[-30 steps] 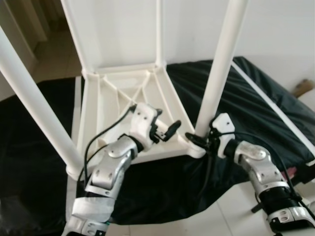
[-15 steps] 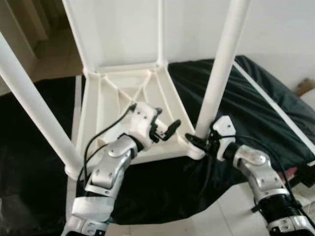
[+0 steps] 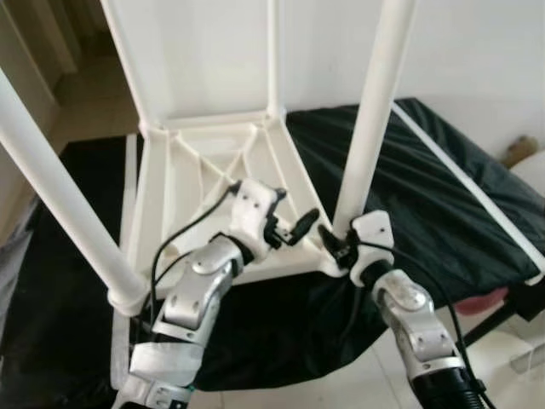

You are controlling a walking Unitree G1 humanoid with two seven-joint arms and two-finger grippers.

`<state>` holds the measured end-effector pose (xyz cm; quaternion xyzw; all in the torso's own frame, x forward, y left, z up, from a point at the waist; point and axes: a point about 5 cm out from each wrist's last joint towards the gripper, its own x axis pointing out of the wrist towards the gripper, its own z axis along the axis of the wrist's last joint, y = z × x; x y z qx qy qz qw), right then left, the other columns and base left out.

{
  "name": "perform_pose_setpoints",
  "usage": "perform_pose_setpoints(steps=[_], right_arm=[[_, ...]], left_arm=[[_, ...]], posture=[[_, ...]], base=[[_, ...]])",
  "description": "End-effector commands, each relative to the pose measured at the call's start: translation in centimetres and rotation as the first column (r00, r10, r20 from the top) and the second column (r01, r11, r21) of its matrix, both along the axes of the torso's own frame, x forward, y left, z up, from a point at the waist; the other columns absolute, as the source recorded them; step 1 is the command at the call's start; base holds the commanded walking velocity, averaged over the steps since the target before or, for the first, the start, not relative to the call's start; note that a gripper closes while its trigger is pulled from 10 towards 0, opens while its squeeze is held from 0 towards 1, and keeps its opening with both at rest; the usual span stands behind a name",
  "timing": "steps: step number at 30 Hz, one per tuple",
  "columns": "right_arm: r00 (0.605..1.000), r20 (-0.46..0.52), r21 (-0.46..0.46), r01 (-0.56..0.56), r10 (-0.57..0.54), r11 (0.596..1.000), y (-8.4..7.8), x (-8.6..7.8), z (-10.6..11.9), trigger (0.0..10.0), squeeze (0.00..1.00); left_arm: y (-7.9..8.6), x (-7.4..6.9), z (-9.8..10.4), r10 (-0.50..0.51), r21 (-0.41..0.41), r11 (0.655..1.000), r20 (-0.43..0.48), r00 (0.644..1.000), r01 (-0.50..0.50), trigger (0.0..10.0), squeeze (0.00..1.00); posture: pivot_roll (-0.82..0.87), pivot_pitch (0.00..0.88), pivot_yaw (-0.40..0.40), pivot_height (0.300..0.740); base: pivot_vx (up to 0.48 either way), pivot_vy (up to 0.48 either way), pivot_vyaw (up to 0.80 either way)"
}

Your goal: Building children table

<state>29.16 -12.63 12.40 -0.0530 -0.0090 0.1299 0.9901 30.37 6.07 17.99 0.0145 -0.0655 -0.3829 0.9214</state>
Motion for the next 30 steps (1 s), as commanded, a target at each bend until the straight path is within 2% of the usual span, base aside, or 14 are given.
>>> perform_pose_setpoints(steps=[1,2,4,5,7,10,11,15,27,28,30], right_arm=[[0.987,-0.127,-0.064,0.095,-0.102,0.993,-1.1,-0.6,-2.6,10.0,0.00],[0.981,-0.134,-0.061,0.131,-0.138,0.989,-1.0,-0.7,-2.8,10.0,0.00],[0.981,-0.134,-0.061,0.131,-0.138,0.989,-1.0,-0.7,-2.8,10.0,0.00],[0.967,-0.144,-0.044,0.205,-0.209,0.978,-0.8,-0.8,-2.9,10.0,0.00],[0.960,-0.148,-0.036,0.234,-0.236,0.972,-0.6,-0.8,-3.0,10.0,0.00],[0.945,-0.167,-0.023,0.280,-0.280,0.960,0.1,-0.8,-3.1,10.0,0.00],[0.938,-0.184,-0.012,0.295,-0.292,0.955,0.8,-0.8,-3.2,10.0,0.00],[0.947,-0.182,-0.012,0.268,-0.265,0.963,2.0,-0.9,-2.9,10.0,0.00],[0.944,-0.177,-0.008,0.281,-0.278,0.960,2.2,-1.2,-2.5,10.0,0.00],[0.943,-0.174,-0.007,0.288,-0.285,0.958,2.2,-1.2,-2.4,10.0,0.70],[0.943,-0.174,-0.007,0.288,-0.285,0.958,2.2,-1.2,-2.4,10.0,0.70]], left_arm=[[-0.1,0.1,-0.3,0.005,0.008,1.000,-0.008,1.000,-0.005,10.0,0.00],[-0.1,0.1,-0.3,0.003,0.009,1.000,-0.008,1.000,-0.003,10.0,0.00],[-0.1,0.1,-0.3,0.003,0.009,1.000,-0.008,1.000,-0.003,10.0,0.00],[-0.2,0.0,-0.3,-0.002,0.008,1.000,-0.006,1.000,0.002,10.0,0.00],[-0.3,0.0,-0.3,-0.004,0.006,1.000,-0.005,1.000,0.004,10.0,0.00],[-0.2,-0.1,-0.2,-0.003,0.002,1.000,-0.005,1.000,0.003,10.0,0.00],[-0.2,-0.1,-0.1,0.000,-0.007,1.000,-0.008,1.000,0.000,10.0,0.00],[0.0,-0.2,-0.1,0.006,-0.021,1.000,-0.016,1.000,-0.006,10.0,0.00],[0.2,-0.1,-0.1,0.015,-0.028,0.999,-0.018,1.000,-0.015,10.0,0.00],[0.1,-0.1,-0.1,0.012,-0.027,1.000,-0.018,1.000,-0.013,10.0,0.00],[0.1,-0.1,-0.1,0.012,-0.027,1.000,-0.018,1.000,-0.013,10.0,0.00]], posture=[[0.01,0.000,0.003,0.740],[0.01,0.000,0.003,0.740],[0.01,0.000,0.003,0.740],[0.01,0.000,0.001,0.740],[0.01,0.000,0.001,0.740],[0.02,0.000,-0.003,0.740],[0.02,0.000,-0.006,0.740],[0.02,0.000,-0.007,0.740],[0.03,0.000,-0.012,0.740],[0.03,0.000,-0.012,0.740],[0.03,0.000,-0.012,0.740]], base=[[0.000,0.000,0.00],[0.000,0.000,0.00],[0.000,0.000,0.00],[0.000,0.000,0.00],[0.000,0.000,0.00],[0.000,0.000,0.00],[0.000,0.000,0.00],[0.000,0.000,0.00],[0.000,0.000,0.00],[0.000,0.000,0.00],[0.000,0.000,0.00]])
